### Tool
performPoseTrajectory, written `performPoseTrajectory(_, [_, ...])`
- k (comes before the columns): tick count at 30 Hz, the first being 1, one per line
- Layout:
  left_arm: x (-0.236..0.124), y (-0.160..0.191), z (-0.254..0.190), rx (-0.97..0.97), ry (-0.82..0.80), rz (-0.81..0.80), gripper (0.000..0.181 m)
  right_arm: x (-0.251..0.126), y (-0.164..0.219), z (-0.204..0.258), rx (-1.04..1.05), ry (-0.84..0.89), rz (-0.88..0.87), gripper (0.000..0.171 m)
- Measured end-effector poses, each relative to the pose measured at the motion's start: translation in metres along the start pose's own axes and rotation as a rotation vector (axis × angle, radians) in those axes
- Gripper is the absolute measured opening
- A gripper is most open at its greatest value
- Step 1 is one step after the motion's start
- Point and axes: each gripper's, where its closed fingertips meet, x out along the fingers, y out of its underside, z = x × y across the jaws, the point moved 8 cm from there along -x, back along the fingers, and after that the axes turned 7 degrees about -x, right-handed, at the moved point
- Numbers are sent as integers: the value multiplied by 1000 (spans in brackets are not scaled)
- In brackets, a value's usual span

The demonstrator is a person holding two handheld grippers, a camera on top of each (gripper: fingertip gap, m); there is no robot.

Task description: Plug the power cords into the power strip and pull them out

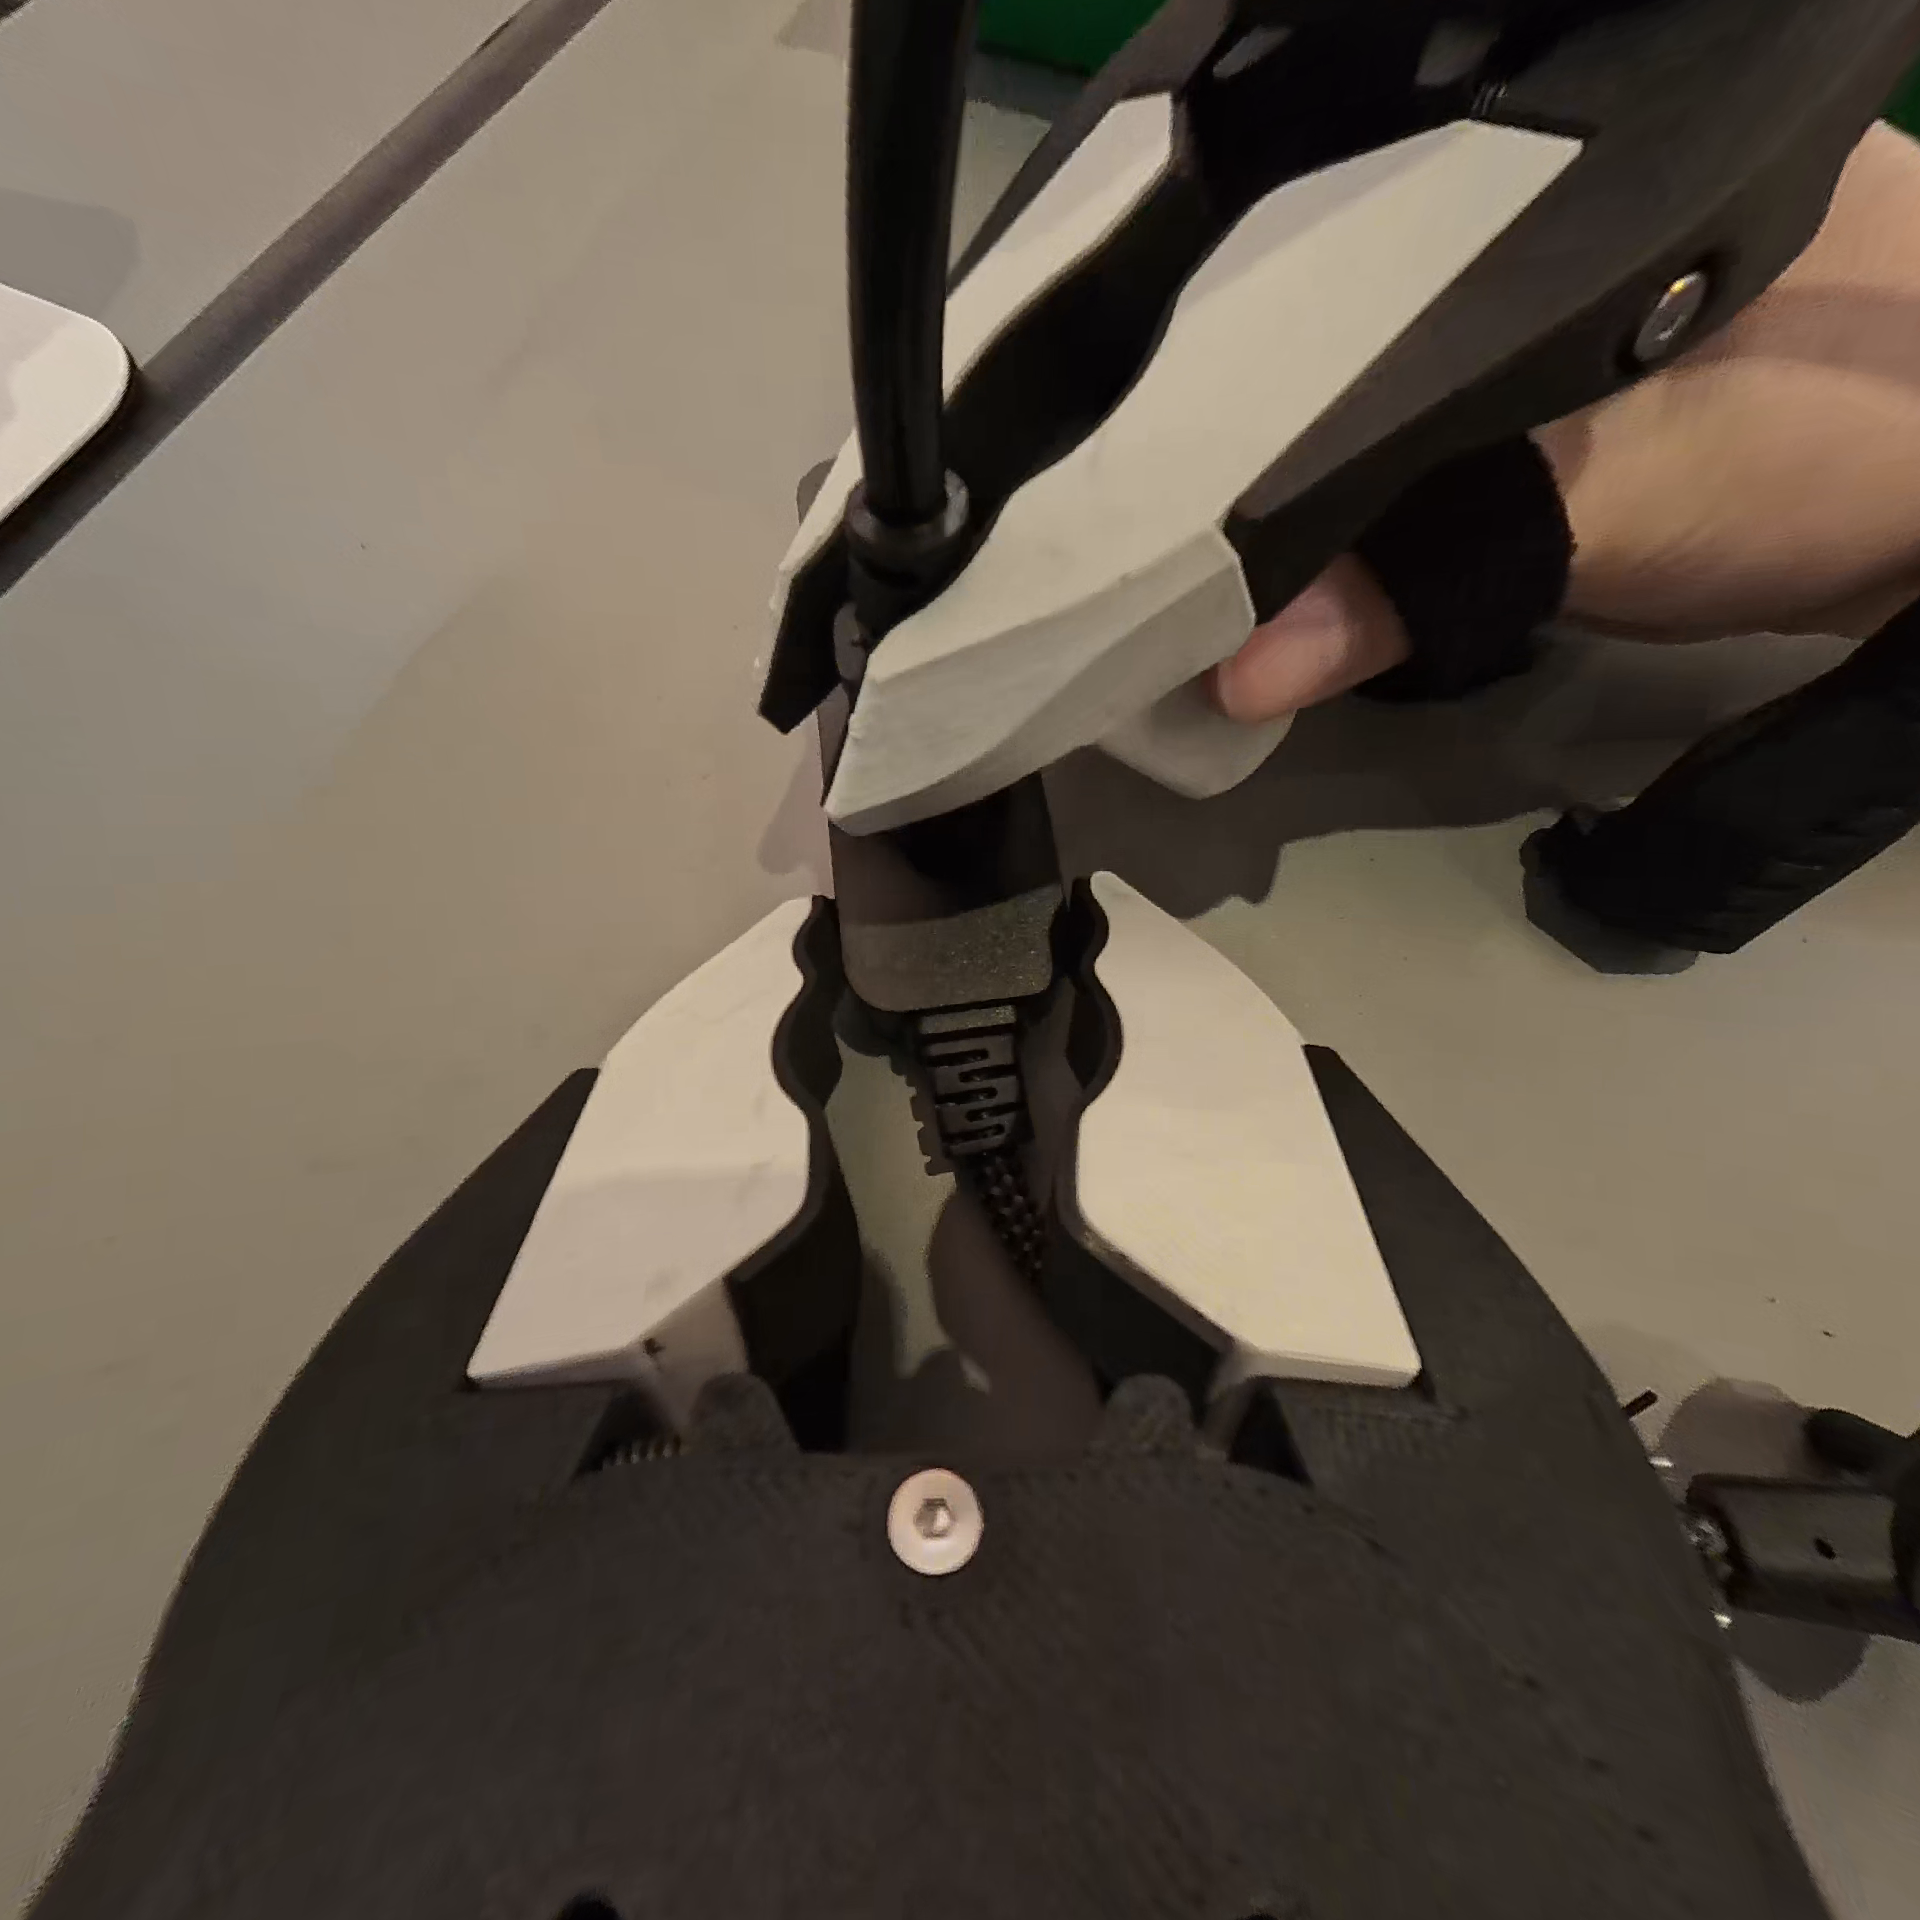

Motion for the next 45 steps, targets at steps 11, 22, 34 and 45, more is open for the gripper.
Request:
performPoseTrajectory(11, [4,-3,-2,4,-36,-1,42,-2,0,-4,-5,-23,-7,22])
performPoseTrajectory(22, [-4,2,7,-42,182,32,42,-21,2,7,-495,-209,72,35])
performPoseTrajectory(34, [-12,8,15,-16,270,47,41,-23,5,23,-899,-45,-26,23])
performPoseTrajectory(45, [-13,8,16,-44,262,42,41,-22,7,34,-995,86,-33,18])
